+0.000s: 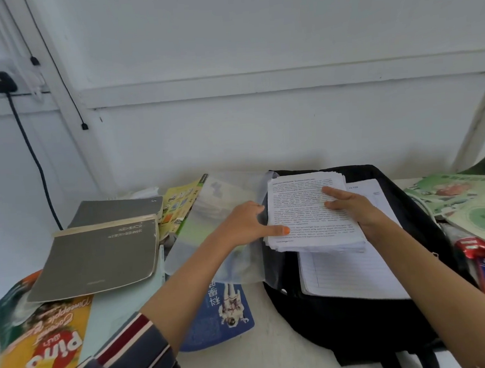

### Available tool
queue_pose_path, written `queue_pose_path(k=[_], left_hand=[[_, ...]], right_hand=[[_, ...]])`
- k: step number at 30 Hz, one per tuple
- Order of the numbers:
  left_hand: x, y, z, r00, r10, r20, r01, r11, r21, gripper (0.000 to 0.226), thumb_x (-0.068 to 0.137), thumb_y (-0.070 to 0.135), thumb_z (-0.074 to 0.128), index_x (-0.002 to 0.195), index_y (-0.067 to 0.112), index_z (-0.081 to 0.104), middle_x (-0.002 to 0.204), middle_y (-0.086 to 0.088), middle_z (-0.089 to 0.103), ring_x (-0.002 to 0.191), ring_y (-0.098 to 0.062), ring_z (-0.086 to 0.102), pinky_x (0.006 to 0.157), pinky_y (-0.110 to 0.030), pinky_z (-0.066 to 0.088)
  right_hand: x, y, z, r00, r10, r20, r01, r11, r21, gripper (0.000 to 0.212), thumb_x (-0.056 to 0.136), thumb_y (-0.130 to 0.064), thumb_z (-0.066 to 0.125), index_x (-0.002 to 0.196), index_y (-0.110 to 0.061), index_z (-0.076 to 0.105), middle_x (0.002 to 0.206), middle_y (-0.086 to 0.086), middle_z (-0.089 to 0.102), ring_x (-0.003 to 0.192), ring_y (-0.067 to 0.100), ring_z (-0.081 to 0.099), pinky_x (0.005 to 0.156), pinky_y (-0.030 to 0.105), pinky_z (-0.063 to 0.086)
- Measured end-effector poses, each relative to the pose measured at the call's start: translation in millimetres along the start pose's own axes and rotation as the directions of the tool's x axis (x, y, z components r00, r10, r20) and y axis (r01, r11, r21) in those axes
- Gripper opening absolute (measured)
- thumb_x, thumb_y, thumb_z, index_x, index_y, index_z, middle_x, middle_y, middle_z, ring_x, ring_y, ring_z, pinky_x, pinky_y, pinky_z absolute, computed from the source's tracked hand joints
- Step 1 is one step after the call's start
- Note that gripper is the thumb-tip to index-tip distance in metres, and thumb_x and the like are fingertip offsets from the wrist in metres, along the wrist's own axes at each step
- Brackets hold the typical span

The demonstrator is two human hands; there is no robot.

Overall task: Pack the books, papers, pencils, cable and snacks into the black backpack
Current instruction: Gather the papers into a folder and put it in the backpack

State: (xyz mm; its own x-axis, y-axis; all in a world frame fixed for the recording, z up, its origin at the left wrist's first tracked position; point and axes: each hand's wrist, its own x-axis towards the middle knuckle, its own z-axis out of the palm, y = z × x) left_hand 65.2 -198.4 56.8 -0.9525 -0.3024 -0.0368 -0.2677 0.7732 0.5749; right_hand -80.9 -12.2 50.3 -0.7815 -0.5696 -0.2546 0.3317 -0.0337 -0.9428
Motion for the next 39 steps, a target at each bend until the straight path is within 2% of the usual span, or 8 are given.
queue_pose_path(k=[5,9,14,19,24,28,33,39], left_hand=[[1.4,4.7,0.4,1.0,0.018,-0.023,-0.02,0.995,-0.097,0.041,0.079,0.047,0.068,0.063,0.016,0.046,0.069,0.003,0.047,0.063,-0.007,0.046,0.052,-0.011,0.034],[2.2,7.5,1.5,1.0,0.013,-0.002,-0.013,0.993,-0.116,0.078,0.075,0.061,0.061,0.129,0.005,0.049,0.134,-0.009,0.049,0.121,-0.022,0.048,0.093,-0.027,0.038],[1.5,9.7,-0.9,1.0,0.016,-0.027,-0.019,0.993,-0.118,0.051,0.079,0.051,0.065,0.057,0.016,0.035,0.064,0.005,0.037,0.055,-0.005,0.037,0.047,-0.015,0.027],[2.5,6.4,0.4,0.997,0.045,-0.061,-0.049,0.997,-0.057,0.054,0.076,0.058,0.064,0.063,0.012,0.039,0.074,0.002,0.041,0.061,-0.005,0.038,0.052,-0.02,0.026],[-1.8,16.1,1.0,0.988,0.139,-0.067,-0.139,0.99,0.001,0.049,0.083,0.047,0.064,0.116,0.01,0.06,0.095,0.005,0.05,0.079,-0.004,0.046,0.058,-0.005,0.035],[-2.3,22.7,5.7,0.995,0.051,-0.091,-0.039,0.991,0.125,0.069,0.079,0.06,0.059,0.122,0.006,0.051,0.121,-0.006,0.049,0.112,-0.02,0.049,0.085,-0.025,0.038],[-2.2,12.7,0.5,0.999,0.04,0.023,-0.041,0.998,0.056,0.059,0.084,0.058,0.055,0.12,0.01,0.058,0.125,-0.008,0.054,0.112,-0.024,0.053,0.091,-0.03,0.042],[0.5,-69.3,-38.3,0.82,-0.415,-0.393,0.422,0.904,-0.075,0.063,0.093,0.049,0.042,0.142,0.009,0.031,0.145,-0.019,0.034,0.134,-0.035,0.031,0.106,-0.042,0.03]], right_hand=[[-5.8,-2.3,-6.4,0.999,-0.03,0.042,0.028,0.999,0.041,0.043,0.091,-0.001,0.05,0.13,-0.02,0.053,0.113,0.004,0.06,0.093,0.021,0.062,0.059,0.022,0.057],[-6.6,10.0,-17.7,0.998,-0.021,0.059,0.017,0.997,0.075,0.043,0.093,-0.005,0.048,0.132,-0.021,0.05,0.115,0.002,0.058,0.097,0.021,0.06,0.07,0.03,0.058],[-2.5,24.9,-12.4,0.998,0.068,0.0,-0.068,0.998,-0.019,0.043,0.087,0.006,0.053,0.126,-0.014,0.057,0.124,0.01,0.057,0.094,0.025,0.063,0.063,0.028,0.057],[-2.2,14.3,-7.1,0.997,0.054,-0.049,-0.062,0.983,-0.174,0.042,0.086,0.005,0.057,0.123,-0.015,0.06,0.121,0.006,0.057,0.093,0.028,0.064,0.061,0.029,0.057],[3.7,10.9,9.8,0.998,0.01,-0.06,-0.021,0.983,-0.18,0.043,0.086,0.005,0.057,0.124,-0.014,0.059,0.122,0.006,0.056,0.092,0.026,0.064,0.066,0.03,0.057],[10.1,15.9,40.7,0.999,-0.041,-0.008,0.038,0.98,-0.194,0.047,0.088,0.004,0.055,0.131,-0.013,0.052,0.129,0.009,0.055,0.101,0.026,0.061,0.084,0.034,0.052],[9.0,30.8,81.4,0.98,-0.167,0.103,0.192,0.926,-0.325,0.072,0.089,0.002,0.054,0.148,-0.024,0.021,0.135,0.003,0.048,0.108,0.017,0.054,0.083,0.024,0.046],[9.5,44.4,94.3,0.98,-0.195,-0.035,0.176,0.938,-0.3,0.08,0.094,-0.007,0.049,0.148,-0.022,-0.008,0.136,0.006,0.042,0.111,0.025,0.051,0.088,0.036,0.043]])
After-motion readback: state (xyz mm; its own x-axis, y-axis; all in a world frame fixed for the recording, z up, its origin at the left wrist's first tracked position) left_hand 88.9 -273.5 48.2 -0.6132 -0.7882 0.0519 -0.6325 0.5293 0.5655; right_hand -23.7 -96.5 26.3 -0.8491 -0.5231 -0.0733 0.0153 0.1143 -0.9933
